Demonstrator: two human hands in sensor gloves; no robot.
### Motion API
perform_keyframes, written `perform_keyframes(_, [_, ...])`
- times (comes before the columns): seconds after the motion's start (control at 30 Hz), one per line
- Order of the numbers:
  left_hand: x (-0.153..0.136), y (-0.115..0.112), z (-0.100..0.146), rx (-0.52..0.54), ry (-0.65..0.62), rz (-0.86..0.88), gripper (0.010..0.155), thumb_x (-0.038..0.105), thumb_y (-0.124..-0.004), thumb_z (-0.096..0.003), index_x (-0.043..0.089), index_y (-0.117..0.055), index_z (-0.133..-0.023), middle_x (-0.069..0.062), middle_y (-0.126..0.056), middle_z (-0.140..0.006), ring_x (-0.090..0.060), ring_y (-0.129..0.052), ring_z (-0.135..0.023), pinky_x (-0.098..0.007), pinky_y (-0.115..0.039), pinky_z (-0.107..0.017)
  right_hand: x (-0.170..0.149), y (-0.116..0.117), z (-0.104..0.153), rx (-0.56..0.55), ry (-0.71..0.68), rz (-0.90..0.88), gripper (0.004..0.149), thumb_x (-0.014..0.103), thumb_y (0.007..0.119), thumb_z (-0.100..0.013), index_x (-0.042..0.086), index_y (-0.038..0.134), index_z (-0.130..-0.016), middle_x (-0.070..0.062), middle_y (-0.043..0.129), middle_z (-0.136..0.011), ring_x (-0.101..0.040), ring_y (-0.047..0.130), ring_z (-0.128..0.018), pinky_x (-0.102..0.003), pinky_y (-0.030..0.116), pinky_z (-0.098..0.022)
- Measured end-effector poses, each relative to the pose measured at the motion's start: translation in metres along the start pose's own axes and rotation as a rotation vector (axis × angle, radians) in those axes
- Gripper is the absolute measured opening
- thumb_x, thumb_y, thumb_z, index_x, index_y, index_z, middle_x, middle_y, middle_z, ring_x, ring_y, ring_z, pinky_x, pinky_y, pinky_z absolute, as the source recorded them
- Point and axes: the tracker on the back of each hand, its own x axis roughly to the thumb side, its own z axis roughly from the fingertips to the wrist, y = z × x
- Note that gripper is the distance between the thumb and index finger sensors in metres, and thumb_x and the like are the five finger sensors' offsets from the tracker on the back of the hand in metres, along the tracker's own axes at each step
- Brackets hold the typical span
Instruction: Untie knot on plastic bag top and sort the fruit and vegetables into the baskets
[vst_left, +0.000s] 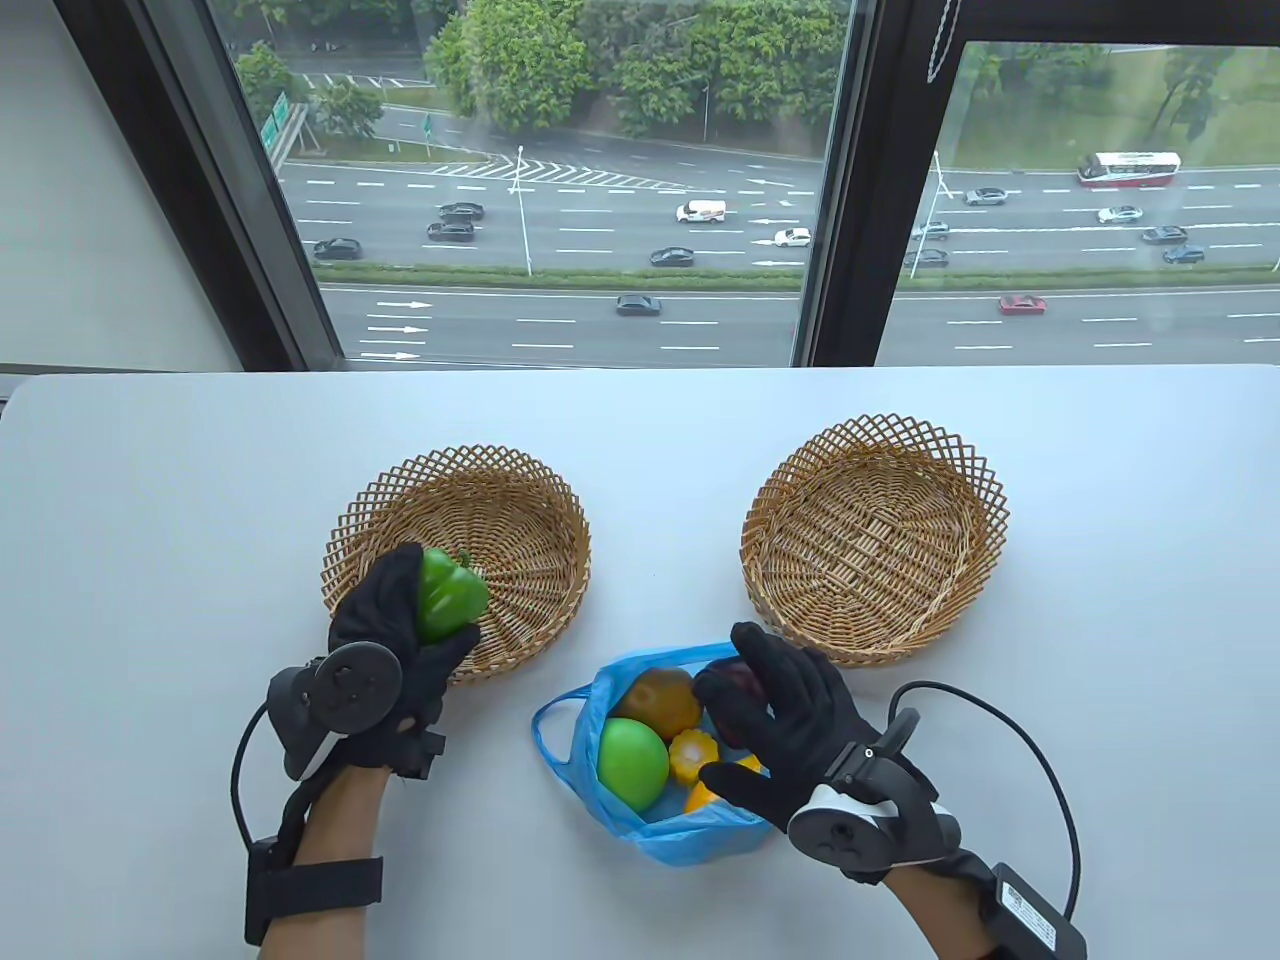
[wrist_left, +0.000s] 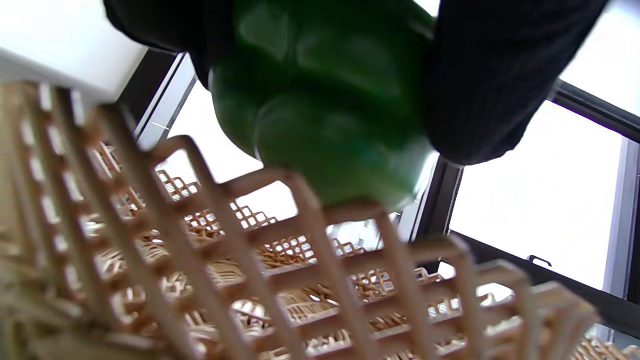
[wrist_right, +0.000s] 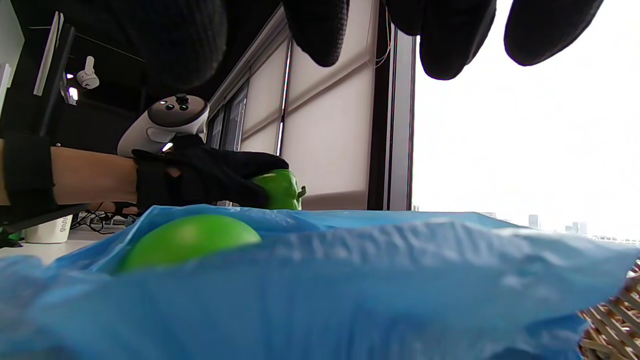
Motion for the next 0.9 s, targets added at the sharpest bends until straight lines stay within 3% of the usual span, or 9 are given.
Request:
perform_keyframes(0.3, [-0.013,-0.012,-0.001,-0.063,0.102,-0.028,0.096,0.057,-0.093,-0.0396,0.018,-0.047,-0.115,-0.016,-0.063,-0.115,-0.049,-0.056,-0.102,-0.066,-0.047,-0.070,-0.005,0.002,0.000,0.033,0.045,0.011,0.072,0.053,0.074,-0.053,0.012,0.058,-0.111,-0.035,0.037,-0.114,-0.060,0.062,-0.095,-0.074,0.058,-0.062])
perform_keyframes(0.43, [-0.015,-0.011,-0.002,-0.091,0.142,-0.056,0.096,0.058,-0.093,-0.0394,0.018,-0.050,-0.115,-0.016,-0.065,-0.114,-0.048,-0.053,-0.104,-0.068,-0.044,-0.070,-0.008,0.004,0.000,0.056,0.059,0.010,0.066,0.052,0.076,-0.053,0.014,0.066,-0.107,-0.028,0.053,-0.113,-0.064,0.063,-0.094,-0.075,0.059,-0.062])
perform_keyframes(0.57, [-0.018,-0.014,-0.002,-0.138,0.183,-0.039,0.092,0.057,-0.092,-0.0404,0.021,-0.052,-0.115,-0.013,-0.065,-0.116,-0.046,-0.047,-0.106,-0.069,-0.040,-0.070,-0.011,0.005,-0.001,0.062,0.092,-0.027,0.059,0.048,0.079,-0.054,0.016,0.072,-0.103,-0.020,0.070,-0.106,-0.059,0.071,-0.091,-0.073,0.062,-0.061])
perform_keyframes(0.73, [-0.020,-0.016,-0.002,-0.173,0.209,-0.037,0.088,0.057,-0.089,-0.0433,0.020,-0.053,-0.115,-0.015,-0.064,-0.117,-0.048,-0.044,-0.106,-0.069,-0.039,-0.070,-0.007,0.008,-0.003,0.102,0.082,-0.015,0.053,0.044,0.080,-0.054,0.020,0.074,-0.102,-0.011,0.088,-0.091,-0.042,0.090,-0.077,-0.065,0.073,-0.057])
perform_keyframes(0.9, [-0.019,-0.014,-0.001,-0.171,0.218,-0.011,0.084,0.051,-0.089,-0.0445,0.020,-0.055,-0.114,-0.015,-0.063,-0.117,-0.050,-0.047,-0.105,-0.066,-0.041,-0.071,-0.004,0.009,-0.005,0.127,0.082,-0.002,0.044,0.038,0.082,-0.054,0.020,0.081,-0.095,-0.006,0.096,-0.081,-0.036,0.098,-0.068,-0.060,0.078,-0.054])
